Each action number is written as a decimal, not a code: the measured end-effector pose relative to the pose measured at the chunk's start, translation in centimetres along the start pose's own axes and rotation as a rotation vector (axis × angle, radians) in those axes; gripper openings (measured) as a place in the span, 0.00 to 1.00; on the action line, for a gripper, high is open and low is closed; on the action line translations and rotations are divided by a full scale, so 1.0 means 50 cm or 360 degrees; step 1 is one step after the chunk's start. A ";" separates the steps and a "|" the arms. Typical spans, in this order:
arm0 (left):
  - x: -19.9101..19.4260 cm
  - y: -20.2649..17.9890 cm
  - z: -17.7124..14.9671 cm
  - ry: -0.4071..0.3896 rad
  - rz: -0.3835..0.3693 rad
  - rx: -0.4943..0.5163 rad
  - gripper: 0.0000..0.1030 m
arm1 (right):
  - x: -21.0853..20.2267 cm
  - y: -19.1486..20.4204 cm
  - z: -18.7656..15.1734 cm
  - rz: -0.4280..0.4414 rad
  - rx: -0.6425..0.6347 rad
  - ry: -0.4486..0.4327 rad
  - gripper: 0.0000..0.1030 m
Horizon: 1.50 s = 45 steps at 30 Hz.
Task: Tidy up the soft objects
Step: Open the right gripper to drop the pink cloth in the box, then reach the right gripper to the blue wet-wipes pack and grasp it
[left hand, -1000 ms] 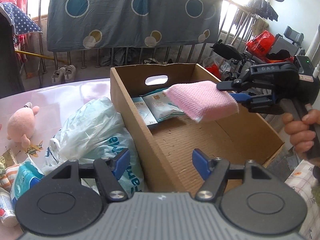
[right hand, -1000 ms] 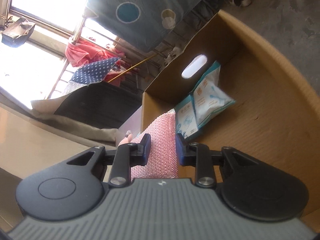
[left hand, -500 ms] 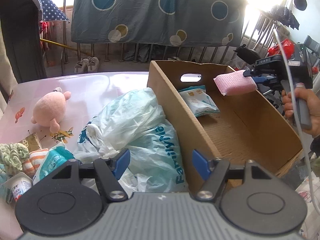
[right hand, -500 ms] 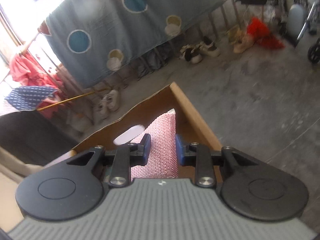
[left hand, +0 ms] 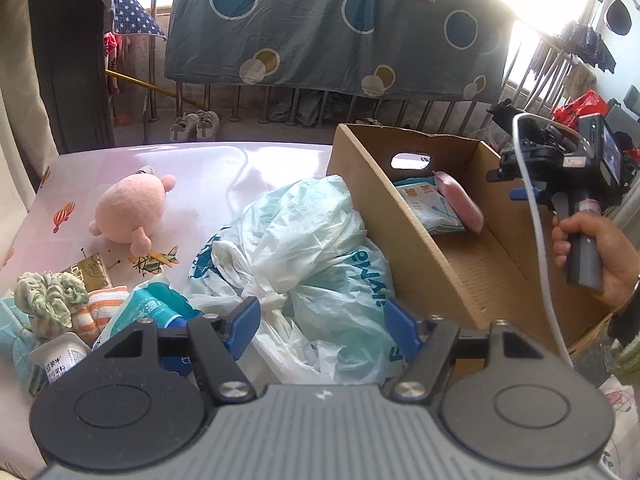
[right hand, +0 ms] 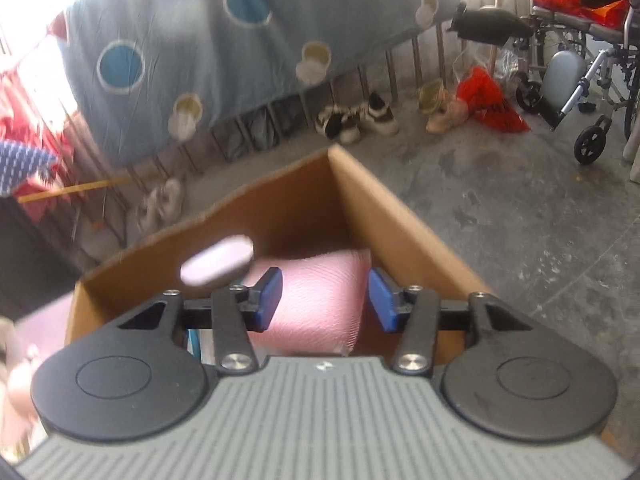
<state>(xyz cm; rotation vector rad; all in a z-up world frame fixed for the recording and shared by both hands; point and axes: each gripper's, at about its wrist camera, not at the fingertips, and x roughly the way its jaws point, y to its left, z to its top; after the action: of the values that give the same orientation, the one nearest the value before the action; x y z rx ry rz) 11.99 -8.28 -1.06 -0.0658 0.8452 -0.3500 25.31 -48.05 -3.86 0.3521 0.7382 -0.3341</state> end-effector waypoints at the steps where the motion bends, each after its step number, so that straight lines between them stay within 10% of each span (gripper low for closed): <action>1: -0.002 0.003 -0.001 -0.0003 -0.0001 -0.0005 0.67 | -0.006 -0.002 -0.007 0.0016 0.0001 0.0030 0.47; 25: -0.051 0.082 -0.029 -0.0041 0.0119 -0.0045 0.69 | 0.037 -0.080 -0.052 0.0360 0.0785 0.0561 0.51; 45: -0.055 0.097 -0.039 -0.0038 0.0184 -0.0033 0.70 | 0.080 -0.063 -0.013 0.0533 0.0946 0.0456 0.51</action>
<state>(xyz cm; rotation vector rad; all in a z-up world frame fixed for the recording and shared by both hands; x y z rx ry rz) 10.21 -2.65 -1.33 -0.0403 0.8254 -0.2312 26.39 -51.23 -7.73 1.0903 0.8347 -0.1792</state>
